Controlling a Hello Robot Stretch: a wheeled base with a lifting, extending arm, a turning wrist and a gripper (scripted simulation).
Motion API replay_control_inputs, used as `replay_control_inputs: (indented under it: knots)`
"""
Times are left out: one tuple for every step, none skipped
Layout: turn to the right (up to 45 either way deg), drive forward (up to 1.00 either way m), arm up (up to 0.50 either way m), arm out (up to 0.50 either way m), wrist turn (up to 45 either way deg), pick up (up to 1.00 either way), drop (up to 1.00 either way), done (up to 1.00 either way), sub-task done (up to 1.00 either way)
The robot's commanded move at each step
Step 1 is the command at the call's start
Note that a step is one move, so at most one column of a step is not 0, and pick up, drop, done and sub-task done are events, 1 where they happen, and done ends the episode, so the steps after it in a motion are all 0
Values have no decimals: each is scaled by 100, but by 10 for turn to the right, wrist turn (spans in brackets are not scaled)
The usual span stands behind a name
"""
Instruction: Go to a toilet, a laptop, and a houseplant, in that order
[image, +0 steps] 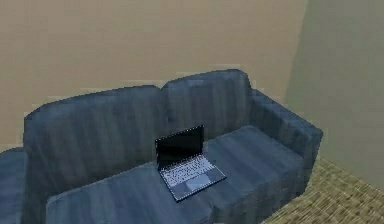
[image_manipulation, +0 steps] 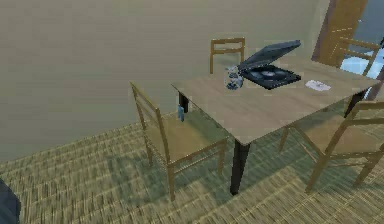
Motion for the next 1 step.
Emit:
replay_control_inputs:
  knots:
    - [450, 0, 0, 0, 0, 0, 0, 0, 0]
